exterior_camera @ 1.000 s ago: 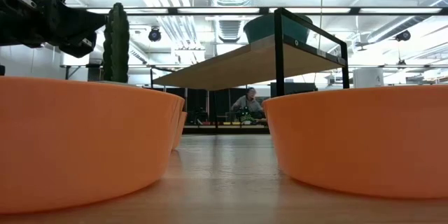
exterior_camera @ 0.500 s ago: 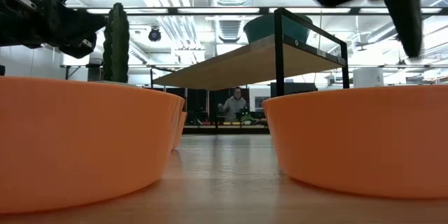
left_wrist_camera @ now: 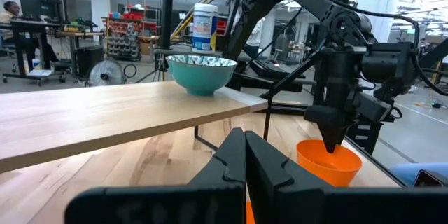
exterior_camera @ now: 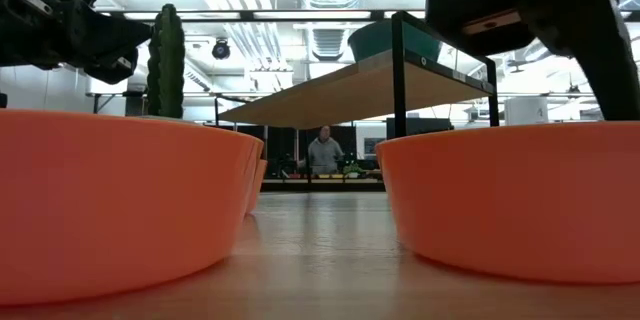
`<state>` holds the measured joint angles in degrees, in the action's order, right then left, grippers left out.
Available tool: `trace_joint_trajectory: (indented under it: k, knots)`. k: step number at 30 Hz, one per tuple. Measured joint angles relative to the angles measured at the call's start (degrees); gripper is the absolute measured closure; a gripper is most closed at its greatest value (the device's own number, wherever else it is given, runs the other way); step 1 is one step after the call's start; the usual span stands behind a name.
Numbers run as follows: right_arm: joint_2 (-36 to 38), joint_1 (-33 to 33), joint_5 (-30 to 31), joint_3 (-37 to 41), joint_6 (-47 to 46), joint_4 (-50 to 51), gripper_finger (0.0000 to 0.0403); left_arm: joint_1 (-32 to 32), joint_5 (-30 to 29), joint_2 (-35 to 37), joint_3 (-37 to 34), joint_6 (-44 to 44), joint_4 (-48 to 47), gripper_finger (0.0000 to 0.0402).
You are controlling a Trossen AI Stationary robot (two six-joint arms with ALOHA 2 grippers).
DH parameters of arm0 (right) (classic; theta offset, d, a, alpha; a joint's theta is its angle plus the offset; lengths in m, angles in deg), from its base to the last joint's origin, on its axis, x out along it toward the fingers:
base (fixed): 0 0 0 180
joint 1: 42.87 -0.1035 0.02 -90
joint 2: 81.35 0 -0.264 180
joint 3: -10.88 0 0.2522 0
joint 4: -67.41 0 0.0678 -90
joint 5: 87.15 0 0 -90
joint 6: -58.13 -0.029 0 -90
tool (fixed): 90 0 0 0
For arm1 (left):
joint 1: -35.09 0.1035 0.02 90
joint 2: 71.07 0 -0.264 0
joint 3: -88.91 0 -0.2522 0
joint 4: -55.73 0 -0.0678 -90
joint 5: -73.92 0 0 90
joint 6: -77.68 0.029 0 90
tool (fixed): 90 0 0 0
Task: Pick & Place Mini bowls
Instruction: Put the bottom right orange bowl on the shelf
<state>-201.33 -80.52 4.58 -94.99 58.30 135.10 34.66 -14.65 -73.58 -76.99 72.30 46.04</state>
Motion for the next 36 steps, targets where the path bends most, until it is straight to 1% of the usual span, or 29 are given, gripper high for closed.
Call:
trace_joint_trajectory:
  k: [3,7,8,13,21,25,31,36]
  knots:
    - [0.04,0.00,0.02,0.00,-0.64,-0.20,0.0317,0.00,0.00,0.00,0.00,-0.01,0.01,0.0402]
    - [0.12,0.00,-0.23,0.02,-2.16,-0.21,0.0380,0.04,0.00,0.00,0.00,-0.01,0.02,0.0402]
    - [0.19,0.00,-0.23,0.02,-2.34,-0.19,0.0386,0.04,0.00,0.00,0.00,0.01,0.02,0.0402]
    - [0.31,0.00,-0.22,-2.17,-2.99,2.76,0.0393,0.04,0.00,0.00,0.00,0.01,0.04,0.0402]
    - [0.56,0.04,0.50,-14.49,-1.17,7.94,0.0394,0.02,0.00,0.01,0.00,0.00,-0.01,0.0402]
    - [0.57,0.04,4.74,-21.12,0.46,11.61,0.0394,0.02,0.00,0.00,0.00,0.01,-0.02,0.0402]
    - [0.57,0.70,15.50,-31.09,6.23,17.59,0.0394,0.02,0.00,0.01,0.00,0.02,-0.06,0.0402]
    - [0.57,3.52,24.83,-37.50,13.59,21.14,0.0394,-0.02,0.00,0.00,0.00,0.00,-0.07,0.0402]
